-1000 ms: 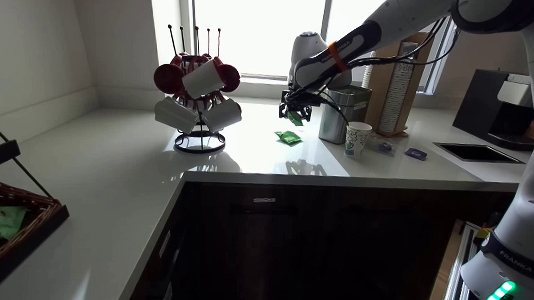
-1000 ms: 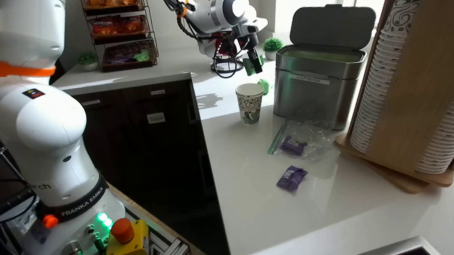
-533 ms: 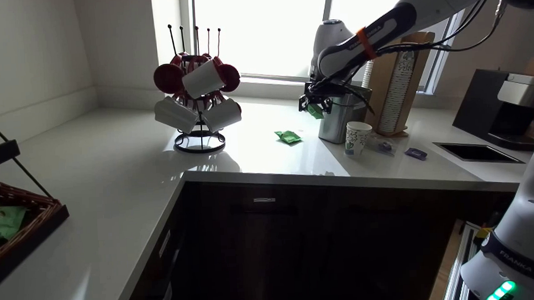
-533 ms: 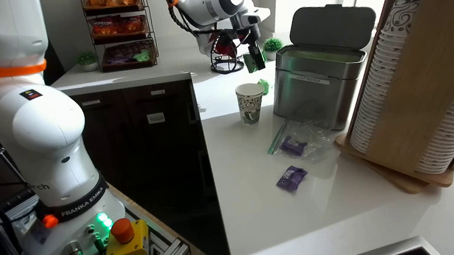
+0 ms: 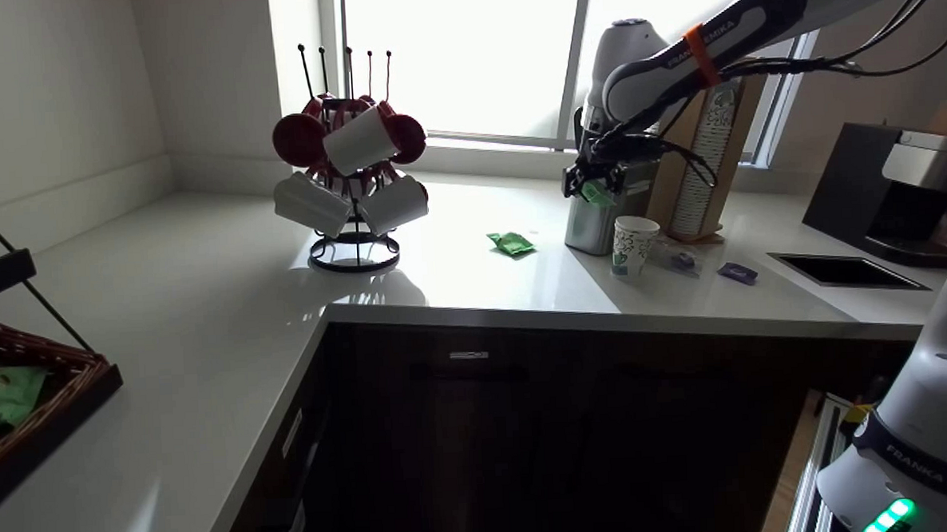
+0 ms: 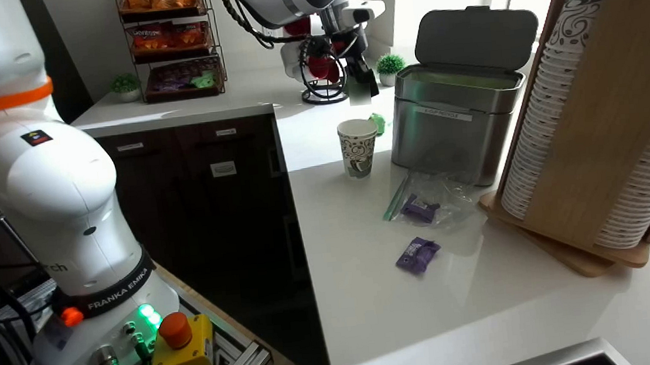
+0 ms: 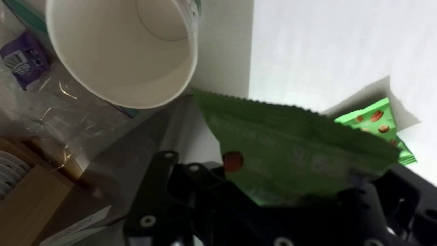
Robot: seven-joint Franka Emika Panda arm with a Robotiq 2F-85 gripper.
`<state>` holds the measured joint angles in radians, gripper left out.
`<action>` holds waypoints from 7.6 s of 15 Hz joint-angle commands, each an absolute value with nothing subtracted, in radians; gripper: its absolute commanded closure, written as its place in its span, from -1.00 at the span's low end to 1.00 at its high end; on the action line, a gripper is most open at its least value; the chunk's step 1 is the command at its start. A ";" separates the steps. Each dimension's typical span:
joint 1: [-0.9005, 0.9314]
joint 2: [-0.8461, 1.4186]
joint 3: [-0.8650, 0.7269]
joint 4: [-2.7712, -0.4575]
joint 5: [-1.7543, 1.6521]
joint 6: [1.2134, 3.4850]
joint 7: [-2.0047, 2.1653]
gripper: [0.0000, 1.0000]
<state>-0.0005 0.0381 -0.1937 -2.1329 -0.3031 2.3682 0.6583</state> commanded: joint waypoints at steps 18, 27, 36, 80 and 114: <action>-0.158 -0.168 -0.132 -2.314 -0.294 2.200 0.437 0.50; -0.162 -0.148 -0.123 -2.302 -0.294 2.203 0.449 -0.69; -0.159 -0.156 -0.124 -2.296 -0.235 2.232 0.447 -1.00; 0.019 0.714 -0.139 -1.481 -0.007 2.469 0.843 0.42; -0.088 -0.107 -0.121 -2.146 -0.276 2.079 0.472 0.87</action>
<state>-0.0656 -0.0612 -0.1381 -2.0928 -0.2531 2.1104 0.5258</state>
